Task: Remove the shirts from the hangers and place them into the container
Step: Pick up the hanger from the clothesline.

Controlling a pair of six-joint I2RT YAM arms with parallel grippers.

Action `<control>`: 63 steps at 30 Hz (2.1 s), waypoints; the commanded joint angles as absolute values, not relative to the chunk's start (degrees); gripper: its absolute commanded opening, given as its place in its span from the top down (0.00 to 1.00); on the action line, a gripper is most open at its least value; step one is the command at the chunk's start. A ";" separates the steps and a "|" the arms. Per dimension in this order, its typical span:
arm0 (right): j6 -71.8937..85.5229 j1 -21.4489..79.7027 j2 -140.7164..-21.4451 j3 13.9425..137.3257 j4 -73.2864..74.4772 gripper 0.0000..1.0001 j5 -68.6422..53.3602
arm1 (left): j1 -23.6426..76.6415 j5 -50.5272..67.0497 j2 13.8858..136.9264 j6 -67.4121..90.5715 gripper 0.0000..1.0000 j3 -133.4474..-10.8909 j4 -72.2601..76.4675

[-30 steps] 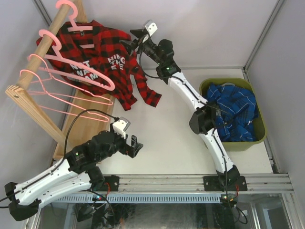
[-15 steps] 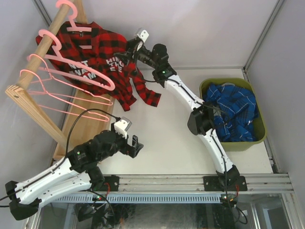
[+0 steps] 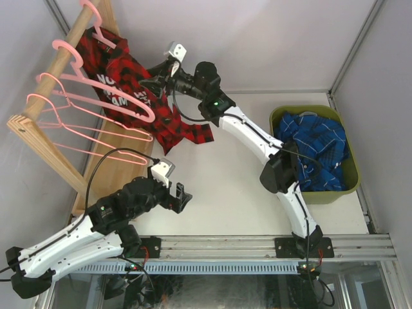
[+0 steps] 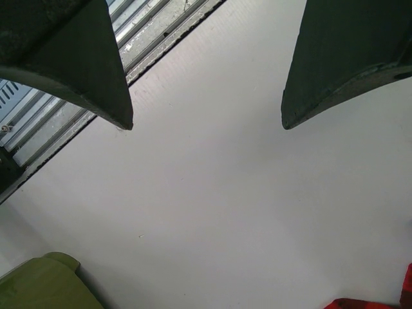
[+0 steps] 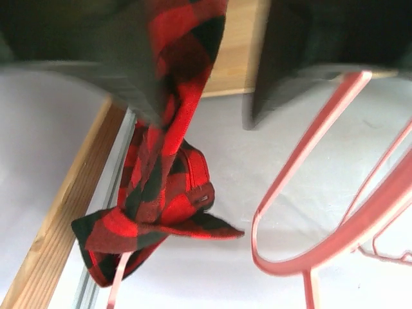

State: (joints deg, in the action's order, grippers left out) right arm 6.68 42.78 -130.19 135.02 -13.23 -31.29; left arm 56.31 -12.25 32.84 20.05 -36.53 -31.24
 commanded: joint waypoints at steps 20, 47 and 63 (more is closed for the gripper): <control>0.22 47.53 -125.02 138.85 -11.16 1.00 -5.49 | 56.43 -13.21 33.21 20.82 0.00 -39.28 -30.68; -1.02 49.57 -122.29 135.45 6.24 0.89 -13.12 | 56.43 -13.84 30.90 21.68 0.00 -38.63 -31.87; 1.31 48.17 -130.78 144.71 5.87 0.60 -13.46 | 56.43 -14.22 30.85 21.52 0.00 -38.49 -31.97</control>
